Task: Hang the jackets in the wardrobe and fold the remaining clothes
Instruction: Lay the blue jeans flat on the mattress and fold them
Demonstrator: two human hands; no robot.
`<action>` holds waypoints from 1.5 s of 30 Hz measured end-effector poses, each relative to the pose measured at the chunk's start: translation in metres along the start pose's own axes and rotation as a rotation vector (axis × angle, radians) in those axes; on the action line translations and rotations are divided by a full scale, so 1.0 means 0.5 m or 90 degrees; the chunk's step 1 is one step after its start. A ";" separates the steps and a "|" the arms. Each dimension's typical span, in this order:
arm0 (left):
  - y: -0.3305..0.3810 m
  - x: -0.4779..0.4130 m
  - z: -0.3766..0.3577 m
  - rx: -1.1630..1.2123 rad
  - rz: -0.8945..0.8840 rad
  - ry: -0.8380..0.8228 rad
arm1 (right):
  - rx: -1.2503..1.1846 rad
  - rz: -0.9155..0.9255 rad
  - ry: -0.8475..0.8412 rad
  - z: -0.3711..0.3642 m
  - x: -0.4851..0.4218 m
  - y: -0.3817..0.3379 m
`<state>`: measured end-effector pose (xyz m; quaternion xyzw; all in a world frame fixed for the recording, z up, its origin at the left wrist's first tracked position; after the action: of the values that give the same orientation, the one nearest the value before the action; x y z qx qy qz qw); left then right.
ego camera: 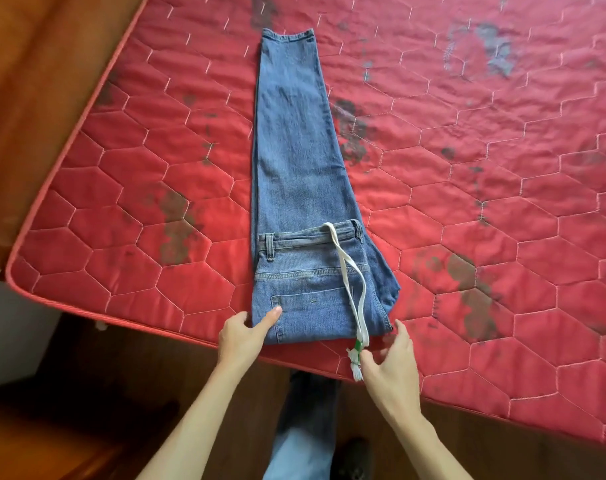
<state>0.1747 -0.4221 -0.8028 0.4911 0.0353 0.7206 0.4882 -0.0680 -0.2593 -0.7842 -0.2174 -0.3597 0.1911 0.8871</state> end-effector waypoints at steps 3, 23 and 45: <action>0.002 0.004 -0.019 0.177 0.042 -0.087 | -0.136 -0.109 -0.023 -0.007 -0.039 0.003; 0.276 0.006 0.157 0.341 -0.166 -0.208 | -0.379 0.044 -0.099 0.171 -0.138 -0.355; 0.452 -0.401 0.093 -0.198 -0.220 0.154 | 0.226 0.153 0.083 0.020 -0.503 -0.505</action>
<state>0.0660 -0.7075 -0.7938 0.3068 0.0658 0.6769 0.6659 -0.1970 -0.5915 -0.7851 -0.1113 -0.2340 0.3413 0.9035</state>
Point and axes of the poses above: each hand's wrist, its own x-axis away from the middle knuckle, its own z-axis out of the back of the hand, y = z × x, the point moved 7 cm from there along -x, towards the middle knuckle
